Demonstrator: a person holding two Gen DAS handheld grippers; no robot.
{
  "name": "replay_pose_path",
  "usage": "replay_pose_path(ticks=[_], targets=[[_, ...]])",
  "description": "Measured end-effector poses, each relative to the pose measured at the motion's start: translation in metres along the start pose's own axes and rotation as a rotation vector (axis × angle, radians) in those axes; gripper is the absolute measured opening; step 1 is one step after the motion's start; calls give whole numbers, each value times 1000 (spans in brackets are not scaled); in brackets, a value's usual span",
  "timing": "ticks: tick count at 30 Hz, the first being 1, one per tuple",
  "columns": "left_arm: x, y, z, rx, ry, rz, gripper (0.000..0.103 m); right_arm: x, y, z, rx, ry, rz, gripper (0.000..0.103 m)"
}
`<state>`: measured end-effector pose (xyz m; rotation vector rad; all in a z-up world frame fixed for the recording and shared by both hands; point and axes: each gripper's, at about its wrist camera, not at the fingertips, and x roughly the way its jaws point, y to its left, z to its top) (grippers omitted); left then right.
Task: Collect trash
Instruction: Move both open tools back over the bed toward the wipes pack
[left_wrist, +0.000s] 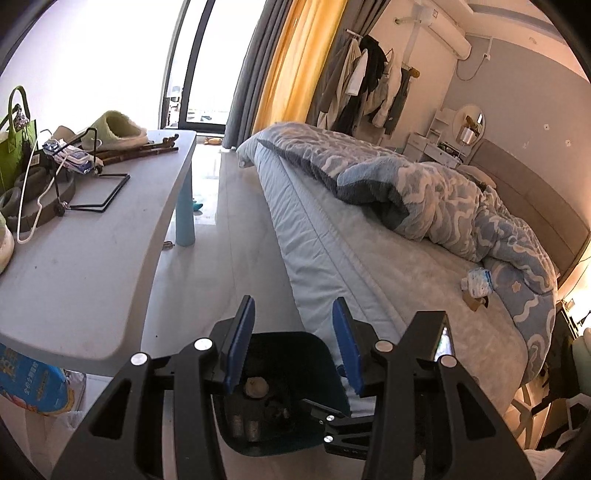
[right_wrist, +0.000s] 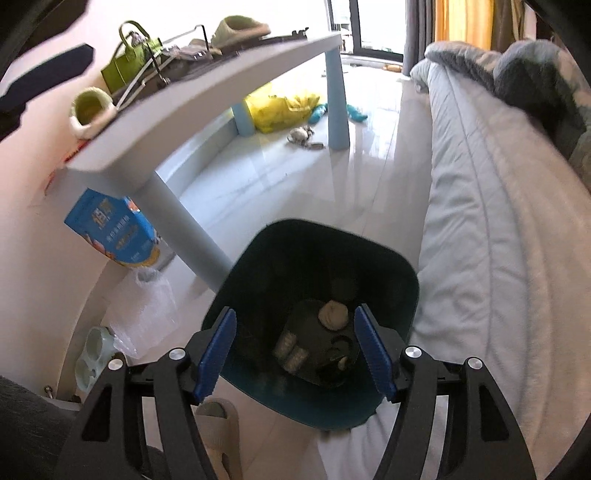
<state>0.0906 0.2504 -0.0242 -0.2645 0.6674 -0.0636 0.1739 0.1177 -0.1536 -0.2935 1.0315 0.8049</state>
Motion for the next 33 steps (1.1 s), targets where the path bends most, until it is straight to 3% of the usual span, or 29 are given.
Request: replay_pose_path(ticks=[12, 33], targets=[[4, -27, 10, 7, -21, -20, 49, -55, -20, 4, 15, -119, -1, 68], [57, -109, 10, 70, 37, -87, 61, -122, -112, -26, 105, -209, -133, 73]])
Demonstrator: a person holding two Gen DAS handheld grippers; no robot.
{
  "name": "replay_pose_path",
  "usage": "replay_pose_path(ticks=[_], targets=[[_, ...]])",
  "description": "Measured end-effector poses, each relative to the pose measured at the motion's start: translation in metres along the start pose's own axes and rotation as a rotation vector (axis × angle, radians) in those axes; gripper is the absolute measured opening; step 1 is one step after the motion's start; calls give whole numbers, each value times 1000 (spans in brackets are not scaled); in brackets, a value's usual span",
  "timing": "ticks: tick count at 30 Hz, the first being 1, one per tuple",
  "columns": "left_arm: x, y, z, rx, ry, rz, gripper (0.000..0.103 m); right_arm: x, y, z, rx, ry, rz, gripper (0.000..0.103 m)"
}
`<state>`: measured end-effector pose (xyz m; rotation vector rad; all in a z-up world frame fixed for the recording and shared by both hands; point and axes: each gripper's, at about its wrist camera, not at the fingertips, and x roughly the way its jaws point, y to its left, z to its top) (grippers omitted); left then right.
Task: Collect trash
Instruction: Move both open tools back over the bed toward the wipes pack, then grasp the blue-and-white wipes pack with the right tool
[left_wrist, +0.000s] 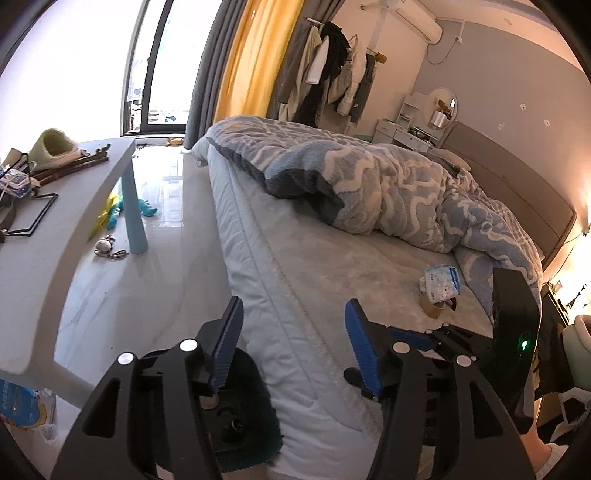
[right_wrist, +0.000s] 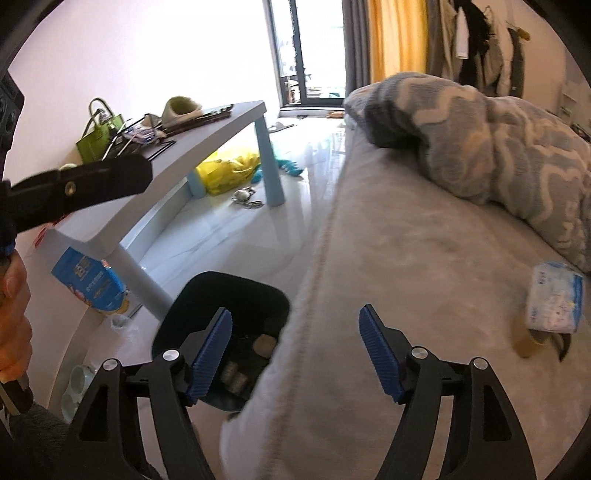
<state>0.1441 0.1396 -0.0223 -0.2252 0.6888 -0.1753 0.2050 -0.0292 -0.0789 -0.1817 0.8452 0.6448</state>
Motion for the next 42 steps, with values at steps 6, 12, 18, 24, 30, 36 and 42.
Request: replay_pose_path(ticks=[6, 12, 18, 24, 30, 36, 42], targets=[[17, -18, 2, 23, 18, -10, 65, -9, -37, -2, 46, -15, -65, 79], [35, -34, 4, 40, 37, -19, 67, -21, -79, 1, 96, -34, -138, 83], [54, -47, 5, 63, 64, -23, 67, -31, -112, 7, 128, -47, -213, 91], [72, -57, 6, 71, 82, -35, 67, -33, -138, 14, 139, -45, -312, 94], [90, -66, 9, 81, 100, -44, 67, -26, -163, 14, 157, -8, -392, 95], [106, -75, 9, 92, 119, -51, 67, -12, -185, 14, 184, 46, -453, 96], [116, -79, 11, 93, 126, -53, 68, 0, -189, 15, 199, 68, -445, 97]])
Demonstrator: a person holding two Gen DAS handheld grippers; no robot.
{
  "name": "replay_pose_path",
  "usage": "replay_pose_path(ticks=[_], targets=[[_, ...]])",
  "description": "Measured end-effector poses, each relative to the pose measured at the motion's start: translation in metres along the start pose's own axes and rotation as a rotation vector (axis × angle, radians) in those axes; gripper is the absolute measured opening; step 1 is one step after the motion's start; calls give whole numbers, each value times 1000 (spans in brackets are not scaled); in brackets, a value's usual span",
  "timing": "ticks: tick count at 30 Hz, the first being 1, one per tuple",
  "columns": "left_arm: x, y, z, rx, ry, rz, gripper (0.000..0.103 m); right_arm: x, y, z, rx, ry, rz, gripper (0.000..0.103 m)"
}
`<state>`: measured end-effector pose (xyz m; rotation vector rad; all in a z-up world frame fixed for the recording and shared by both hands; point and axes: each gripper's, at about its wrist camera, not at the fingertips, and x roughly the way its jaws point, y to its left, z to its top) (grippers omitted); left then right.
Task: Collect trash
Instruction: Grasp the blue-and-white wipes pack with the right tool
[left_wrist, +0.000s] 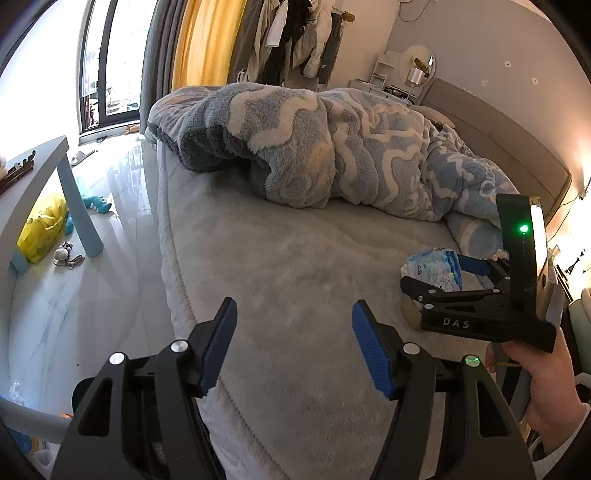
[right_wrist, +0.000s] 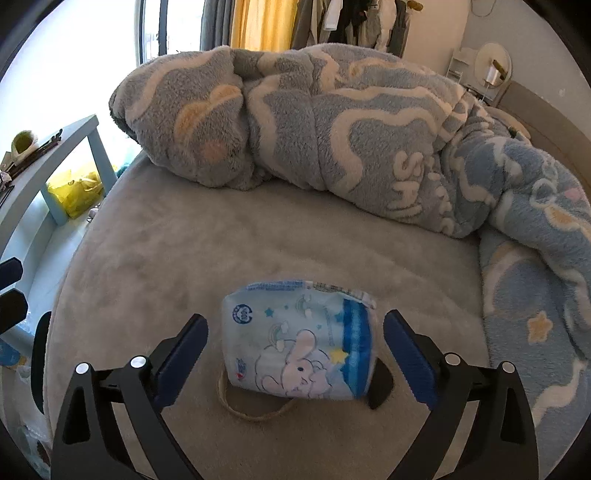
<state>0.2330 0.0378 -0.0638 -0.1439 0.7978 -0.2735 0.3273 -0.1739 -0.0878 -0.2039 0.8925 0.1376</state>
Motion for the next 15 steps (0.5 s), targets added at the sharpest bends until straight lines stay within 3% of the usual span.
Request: replay_pose_path(ticks=[6, 7, 9, 15], targets=[[9, -3, 1, 5, 13, 0, 69, 9, -4, 1, 25, 19, 0, 96], [11, -4, 1, 7, 14, -1, 69, 10, -7, 1, 37, 20, 13, 94], [13, -7, 1, 12, 18, -3, 69, 11, -13, 2, 61, 23, 42, 76], [23, -17, 1, 32, 29, -13, 69, 6, -25, 7, 97, 0, 90, 72]])
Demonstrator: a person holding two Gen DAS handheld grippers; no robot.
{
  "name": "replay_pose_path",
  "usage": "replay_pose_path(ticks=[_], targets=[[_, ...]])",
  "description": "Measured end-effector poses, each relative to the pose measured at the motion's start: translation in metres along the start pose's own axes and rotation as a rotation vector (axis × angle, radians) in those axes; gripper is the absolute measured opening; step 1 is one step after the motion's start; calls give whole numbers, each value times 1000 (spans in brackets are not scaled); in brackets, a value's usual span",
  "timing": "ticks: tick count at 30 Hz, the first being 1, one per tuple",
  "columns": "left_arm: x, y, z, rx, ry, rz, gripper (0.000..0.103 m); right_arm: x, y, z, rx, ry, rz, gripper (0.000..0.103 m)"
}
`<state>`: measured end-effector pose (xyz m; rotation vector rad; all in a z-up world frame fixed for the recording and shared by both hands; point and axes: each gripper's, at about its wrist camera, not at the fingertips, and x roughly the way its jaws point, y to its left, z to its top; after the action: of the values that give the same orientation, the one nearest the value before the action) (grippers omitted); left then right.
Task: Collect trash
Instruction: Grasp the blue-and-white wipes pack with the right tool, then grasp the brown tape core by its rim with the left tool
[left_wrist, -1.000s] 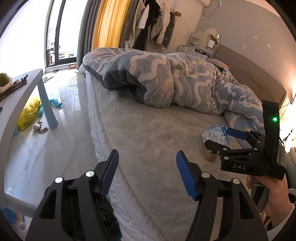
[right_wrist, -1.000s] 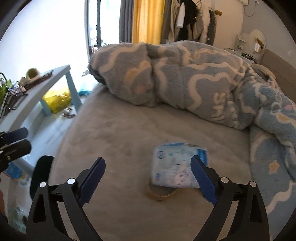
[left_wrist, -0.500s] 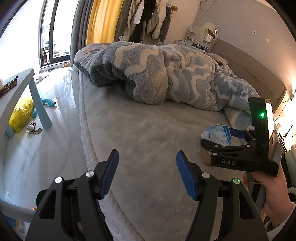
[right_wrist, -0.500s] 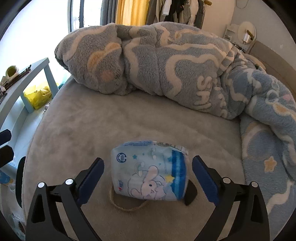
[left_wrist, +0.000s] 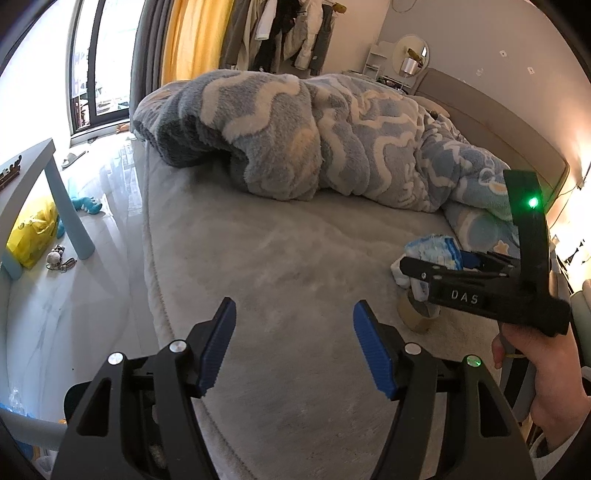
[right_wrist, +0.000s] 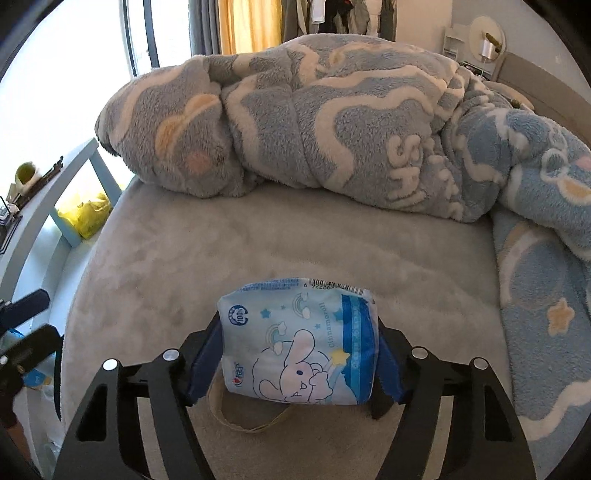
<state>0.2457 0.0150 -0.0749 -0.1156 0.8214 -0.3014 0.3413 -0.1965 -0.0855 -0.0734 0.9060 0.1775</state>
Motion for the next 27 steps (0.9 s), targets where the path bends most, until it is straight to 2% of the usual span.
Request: replay_pose_path(ticks=[11, 25, 27], targets=[[10, -30, -2, 77, 14, -51, 70, -32, -16, 7, 40, -127, 57, 72], [40, -72, -3, 114, 52, -126, 69, -45, -46, 4, 81, -166, 139, 72], [47, -80, -4, 117, 65, -134, 68, -44, -55, 2, 125, -157, 196, 72]])
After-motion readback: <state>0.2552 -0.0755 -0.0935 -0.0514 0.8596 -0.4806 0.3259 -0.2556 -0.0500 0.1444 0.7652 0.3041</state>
